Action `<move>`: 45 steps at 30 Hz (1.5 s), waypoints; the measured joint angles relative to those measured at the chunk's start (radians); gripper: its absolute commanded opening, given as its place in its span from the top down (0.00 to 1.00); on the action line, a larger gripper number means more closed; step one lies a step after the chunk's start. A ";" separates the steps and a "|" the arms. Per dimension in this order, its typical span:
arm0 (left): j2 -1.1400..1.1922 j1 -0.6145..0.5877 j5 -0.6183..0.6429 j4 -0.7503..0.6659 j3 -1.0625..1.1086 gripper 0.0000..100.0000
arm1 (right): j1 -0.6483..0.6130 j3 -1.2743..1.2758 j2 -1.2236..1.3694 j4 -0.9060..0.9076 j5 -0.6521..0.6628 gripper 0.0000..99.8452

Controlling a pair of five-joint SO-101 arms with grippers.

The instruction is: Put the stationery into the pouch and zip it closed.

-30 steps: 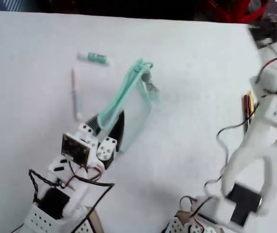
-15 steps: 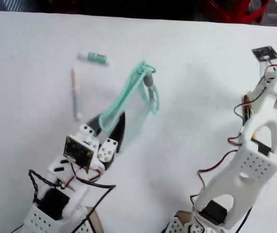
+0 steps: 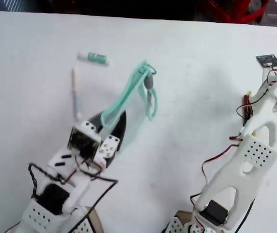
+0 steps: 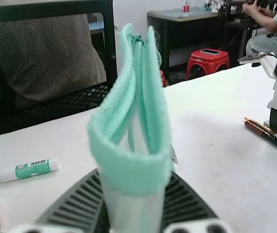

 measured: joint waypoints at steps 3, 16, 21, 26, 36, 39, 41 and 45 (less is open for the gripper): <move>0.198 0.000 0.000 -0.002 -0.109 0.96 | 0.000 -0.064 0.046 0.008 0.000 0.87; 0.201 -0.005 0.005 -0.017 -0.089 0.79 | 0.000 -0.190 0.121 0.014 -0.002 0.98; 0.081 -0.008 0.060 -0.009 -0.021 0.79 | 0.000 -0.381 0.101 0.161 -0.034 0.98; 0.043 -0.009 0.060 -0.009 -0.006 0.79 | -0.003 -0.508 -0.104 0.199 -0.126 0.98; 0.043 -0.009 0.064 -0.025 -0.006 0.79 | -0.307 0.068 -0.815 0.199 -0.275 0.98; 0.043 -0.009 0.064 -0.025 -0.006 0.79 | -0.470 0.244 -1.103 0.199 -0.295 0.98; 0.043 -0.009 0.064 -0.025 -0.006 0.79 | -0.595 0.333 -1.289 0.199 -0.313 0.98; 0.043 -0.009 0.064 -0.025 -0.005 0.79 | -0.875 0.450 -1.534 0.199 -0.381 0.98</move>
